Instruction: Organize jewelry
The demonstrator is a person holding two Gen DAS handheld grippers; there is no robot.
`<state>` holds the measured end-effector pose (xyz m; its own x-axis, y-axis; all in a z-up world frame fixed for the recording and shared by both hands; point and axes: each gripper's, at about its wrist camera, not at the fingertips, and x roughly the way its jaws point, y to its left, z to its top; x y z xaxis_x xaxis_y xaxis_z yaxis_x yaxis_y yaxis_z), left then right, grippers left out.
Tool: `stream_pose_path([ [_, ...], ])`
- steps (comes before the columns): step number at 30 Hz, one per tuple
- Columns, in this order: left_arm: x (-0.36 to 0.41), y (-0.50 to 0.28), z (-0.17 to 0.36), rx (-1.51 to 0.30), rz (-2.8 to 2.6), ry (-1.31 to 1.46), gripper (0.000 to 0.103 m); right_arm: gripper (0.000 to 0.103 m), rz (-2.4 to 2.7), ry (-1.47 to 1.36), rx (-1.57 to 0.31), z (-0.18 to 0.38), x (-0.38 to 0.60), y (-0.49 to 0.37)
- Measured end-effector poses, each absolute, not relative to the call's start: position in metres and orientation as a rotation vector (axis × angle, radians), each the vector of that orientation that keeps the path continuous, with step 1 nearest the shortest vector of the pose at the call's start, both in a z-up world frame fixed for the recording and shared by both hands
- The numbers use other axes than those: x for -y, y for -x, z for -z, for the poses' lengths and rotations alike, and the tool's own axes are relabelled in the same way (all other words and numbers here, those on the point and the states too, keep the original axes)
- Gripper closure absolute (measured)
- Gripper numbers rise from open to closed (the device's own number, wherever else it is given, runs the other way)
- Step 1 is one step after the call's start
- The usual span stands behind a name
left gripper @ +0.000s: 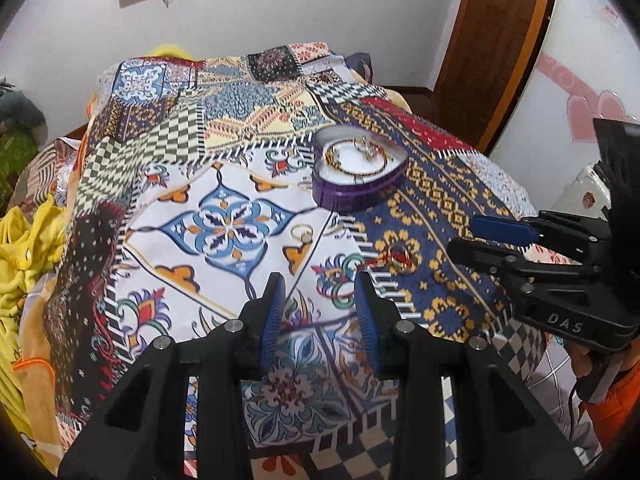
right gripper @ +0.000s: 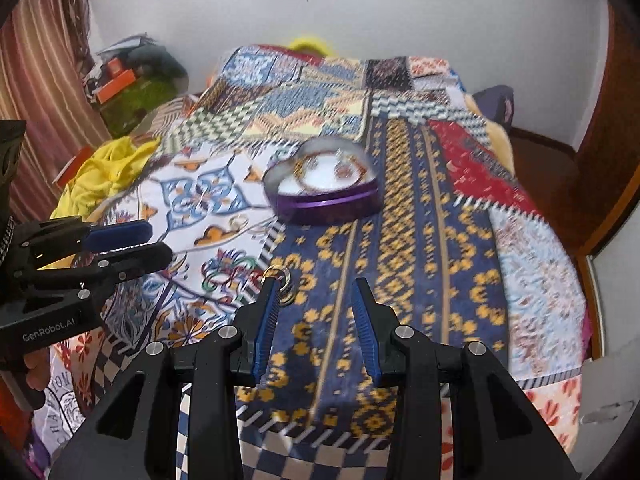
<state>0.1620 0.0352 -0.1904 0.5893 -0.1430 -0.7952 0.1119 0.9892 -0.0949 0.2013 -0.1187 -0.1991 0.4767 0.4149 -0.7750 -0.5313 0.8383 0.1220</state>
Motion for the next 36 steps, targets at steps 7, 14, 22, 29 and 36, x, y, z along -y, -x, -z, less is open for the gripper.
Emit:
stream_pose_path([
  [7,-0.037,-0.161,0.206,-0.961,0.161,0.032,0.068,0.069,-0.601,0.163,-0.951,0.216,0.109,-0.201],
  [14,-0.029,-0.17,0.216,-0.959,0.179,-0.006,0.068,0.069,-0.612,0.163,-0.961,0.221,0.112,-0.203],
  [22,-0.021,-0.186,0.229,-0.963,0.185,-0.02,0.076,0.069,-0.632,0.179,-0.949,0.222,0.109,-0.203],
  [29,-0.019,-0.194,0.235,-0.967,0.237,-0.017,0.093,0.069,-0.642,0.171,-0.948,0.223,0.106,-0.207],
  [36,-0.016,-0.188,0.227,-0.94,0.235,-0.022,0.098,0.069,-0.641,0.175,-0.948,0.222,0.105,-0.208],
])
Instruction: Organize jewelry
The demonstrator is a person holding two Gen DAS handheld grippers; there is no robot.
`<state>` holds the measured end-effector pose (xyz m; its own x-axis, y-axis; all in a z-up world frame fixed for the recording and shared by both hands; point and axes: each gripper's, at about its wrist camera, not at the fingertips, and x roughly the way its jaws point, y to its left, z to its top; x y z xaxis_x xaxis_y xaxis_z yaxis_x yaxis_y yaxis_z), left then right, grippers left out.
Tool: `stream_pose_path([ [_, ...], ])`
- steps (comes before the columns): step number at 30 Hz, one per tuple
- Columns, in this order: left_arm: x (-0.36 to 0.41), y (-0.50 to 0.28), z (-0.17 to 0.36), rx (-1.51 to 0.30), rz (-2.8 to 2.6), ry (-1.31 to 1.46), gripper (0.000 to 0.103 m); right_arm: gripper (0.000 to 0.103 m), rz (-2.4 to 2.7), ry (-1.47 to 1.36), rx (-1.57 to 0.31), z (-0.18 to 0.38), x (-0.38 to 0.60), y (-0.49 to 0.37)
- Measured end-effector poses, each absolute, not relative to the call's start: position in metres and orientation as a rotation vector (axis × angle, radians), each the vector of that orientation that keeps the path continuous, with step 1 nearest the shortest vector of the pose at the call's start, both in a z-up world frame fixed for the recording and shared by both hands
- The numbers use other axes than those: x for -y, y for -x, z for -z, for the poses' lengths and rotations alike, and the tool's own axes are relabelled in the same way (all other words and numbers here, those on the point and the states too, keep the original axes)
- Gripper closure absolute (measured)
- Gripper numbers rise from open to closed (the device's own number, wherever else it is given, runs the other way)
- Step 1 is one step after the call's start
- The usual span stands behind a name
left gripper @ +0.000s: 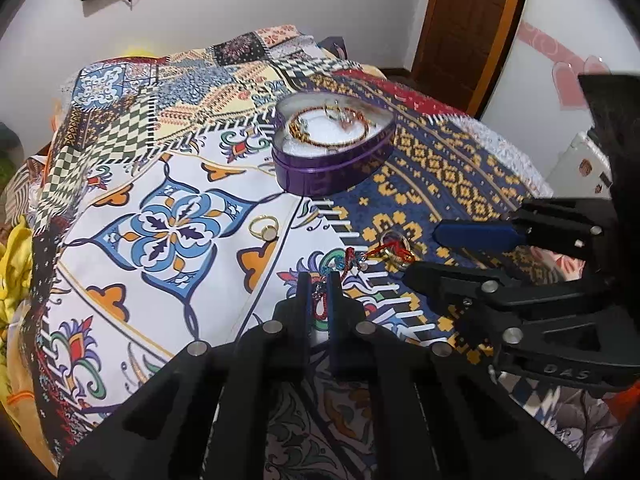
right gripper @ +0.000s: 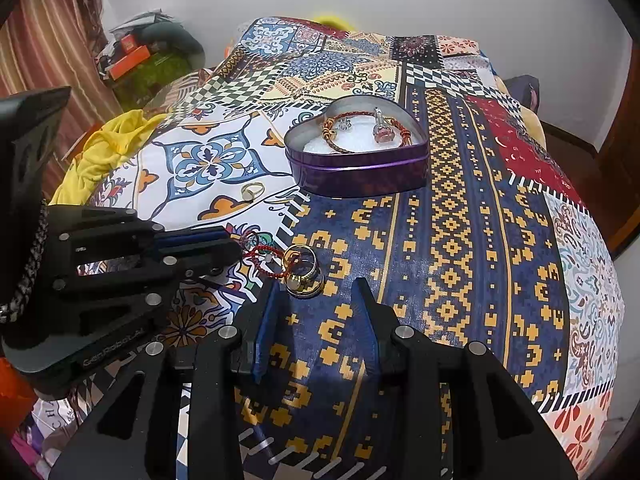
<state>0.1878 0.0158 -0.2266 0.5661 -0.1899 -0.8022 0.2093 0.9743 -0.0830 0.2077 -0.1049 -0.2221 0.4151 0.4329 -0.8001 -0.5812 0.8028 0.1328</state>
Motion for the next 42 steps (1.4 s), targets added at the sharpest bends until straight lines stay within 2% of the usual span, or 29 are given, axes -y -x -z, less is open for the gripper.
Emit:
stream_pose_path([
  [14,-0.048,-0.168,0.152,-0.734,0.172,0.061,0.098,0.069,-0.642,0.197,-0.923,0.219,0.095,-0.213],
  [23,-0.061,-0.163,0.155,-0.735,0.148,0.075,0.098,0.07,-0.667,0.213,-0.928,0.223,0.081,-0.218],
  [27,-0.06,-0.162,0.161,-0.749,0.148,0.077,0.098,0.085,-0.66,0.219,-0.927,0.224,0.08,-0.22],
  [42,-0.06,-0.163,0.161,-0.749,0.142,0.082,0.098,0.085,-0.627,0.186,-0.826,0.191,0.097,-0.212],
])
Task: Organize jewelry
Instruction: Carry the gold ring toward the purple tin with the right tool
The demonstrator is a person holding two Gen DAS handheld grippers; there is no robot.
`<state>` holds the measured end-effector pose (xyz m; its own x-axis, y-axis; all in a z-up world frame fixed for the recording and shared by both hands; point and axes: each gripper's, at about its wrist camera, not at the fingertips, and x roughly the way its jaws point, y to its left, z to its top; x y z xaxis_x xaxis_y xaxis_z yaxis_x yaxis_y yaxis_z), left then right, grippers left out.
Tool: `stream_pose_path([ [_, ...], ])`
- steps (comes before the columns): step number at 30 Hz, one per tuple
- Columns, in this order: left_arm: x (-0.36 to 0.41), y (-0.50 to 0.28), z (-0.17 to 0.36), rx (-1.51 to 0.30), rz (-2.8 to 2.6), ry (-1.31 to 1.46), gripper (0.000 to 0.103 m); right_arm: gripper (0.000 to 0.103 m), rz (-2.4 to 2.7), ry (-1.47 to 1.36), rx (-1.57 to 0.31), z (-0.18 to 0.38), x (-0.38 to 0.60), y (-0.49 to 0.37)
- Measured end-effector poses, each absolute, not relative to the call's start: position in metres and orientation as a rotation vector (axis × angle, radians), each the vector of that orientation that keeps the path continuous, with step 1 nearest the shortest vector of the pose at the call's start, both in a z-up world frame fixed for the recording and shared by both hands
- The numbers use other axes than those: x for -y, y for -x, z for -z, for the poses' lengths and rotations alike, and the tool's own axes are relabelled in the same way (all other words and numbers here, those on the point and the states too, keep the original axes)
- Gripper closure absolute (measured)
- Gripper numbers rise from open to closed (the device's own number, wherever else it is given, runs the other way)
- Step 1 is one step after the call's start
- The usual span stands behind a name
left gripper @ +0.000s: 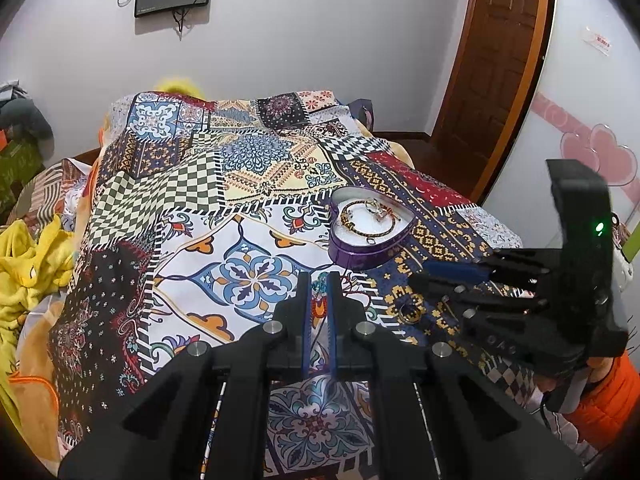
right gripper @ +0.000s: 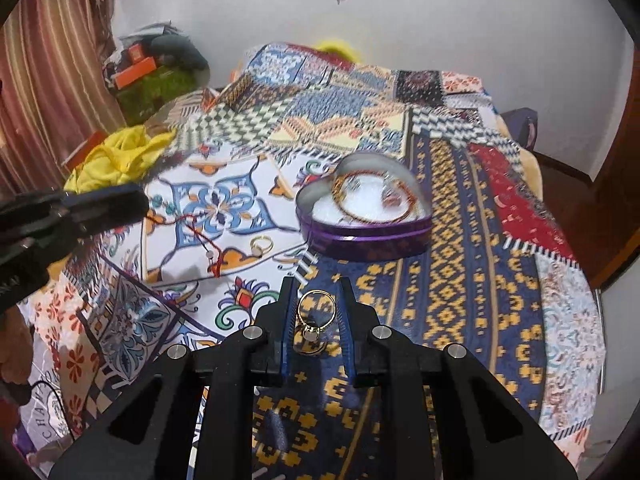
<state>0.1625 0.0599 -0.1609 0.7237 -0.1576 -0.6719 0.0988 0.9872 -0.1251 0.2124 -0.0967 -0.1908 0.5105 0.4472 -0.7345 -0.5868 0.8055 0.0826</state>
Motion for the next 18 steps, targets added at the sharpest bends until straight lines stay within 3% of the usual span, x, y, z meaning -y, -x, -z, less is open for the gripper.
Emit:
stream_pose_path([
  [18,-0.046,-0.194,0.135,-0.685,0.161,0.095,0.098,0.085,-0.547,0.122,-0.694,0.146,0.127,-0.232],
])
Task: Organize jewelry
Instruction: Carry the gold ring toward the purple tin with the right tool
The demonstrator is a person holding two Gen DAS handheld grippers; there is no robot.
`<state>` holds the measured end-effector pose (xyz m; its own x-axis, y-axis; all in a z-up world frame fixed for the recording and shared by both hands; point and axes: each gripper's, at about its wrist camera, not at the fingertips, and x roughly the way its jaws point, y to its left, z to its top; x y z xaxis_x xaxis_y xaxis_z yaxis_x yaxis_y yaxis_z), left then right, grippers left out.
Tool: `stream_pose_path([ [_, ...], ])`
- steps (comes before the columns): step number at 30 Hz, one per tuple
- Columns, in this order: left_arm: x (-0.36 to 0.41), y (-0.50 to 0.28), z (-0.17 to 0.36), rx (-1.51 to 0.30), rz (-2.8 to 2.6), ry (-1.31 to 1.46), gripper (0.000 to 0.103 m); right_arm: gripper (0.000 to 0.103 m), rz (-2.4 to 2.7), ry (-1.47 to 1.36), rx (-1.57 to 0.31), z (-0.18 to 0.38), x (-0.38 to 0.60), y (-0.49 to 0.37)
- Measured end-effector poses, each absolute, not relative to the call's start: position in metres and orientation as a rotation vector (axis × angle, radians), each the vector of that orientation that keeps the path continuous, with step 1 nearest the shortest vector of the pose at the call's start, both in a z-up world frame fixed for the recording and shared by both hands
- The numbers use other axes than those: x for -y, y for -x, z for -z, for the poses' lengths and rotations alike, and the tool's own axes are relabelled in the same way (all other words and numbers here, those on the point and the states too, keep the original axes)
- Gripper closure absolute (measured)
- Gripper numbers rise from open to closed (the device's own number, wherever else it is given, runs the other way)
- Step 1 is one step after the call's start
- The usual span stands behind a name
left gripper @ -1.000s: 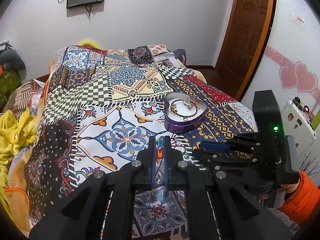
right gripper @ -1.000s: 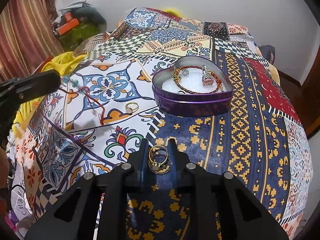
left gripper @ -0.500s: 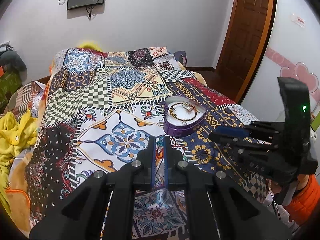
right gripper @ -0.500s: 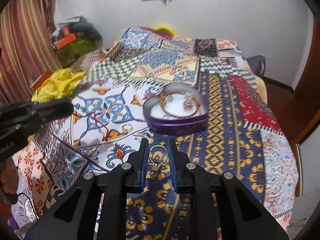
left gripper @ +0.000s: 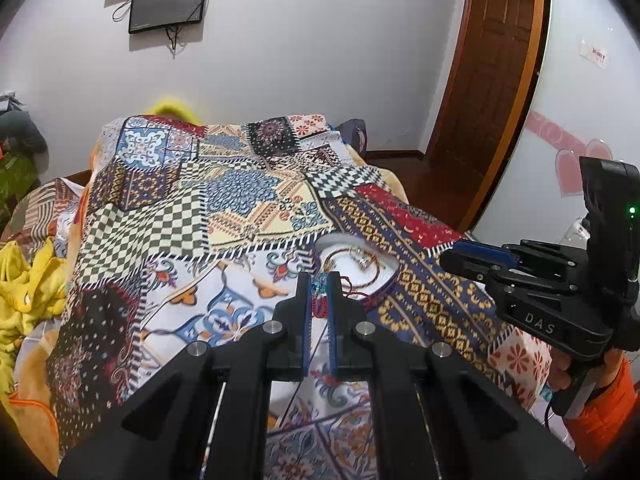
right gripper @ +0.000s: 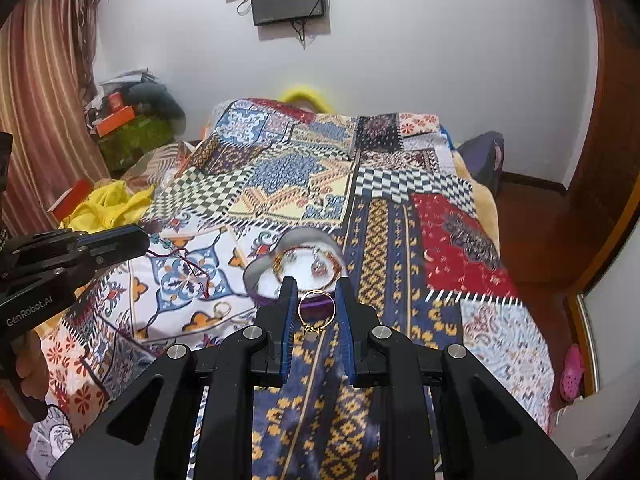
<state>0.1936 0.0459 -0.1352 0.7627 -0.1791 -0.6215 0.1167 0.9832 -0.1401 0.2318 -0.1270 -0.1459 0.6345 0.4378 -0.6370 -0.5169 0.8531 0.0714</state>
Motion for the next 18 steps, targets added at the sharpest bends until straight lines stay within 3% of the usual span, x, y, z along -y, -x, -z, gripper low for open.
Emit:
stream_pose_path([
  [18,-0.025,-0.255,0.168,-0.762,0.189,0.08,0.098,0.085,-0.587,0.111,-0.706,0.157,0.111,-0.267],
])
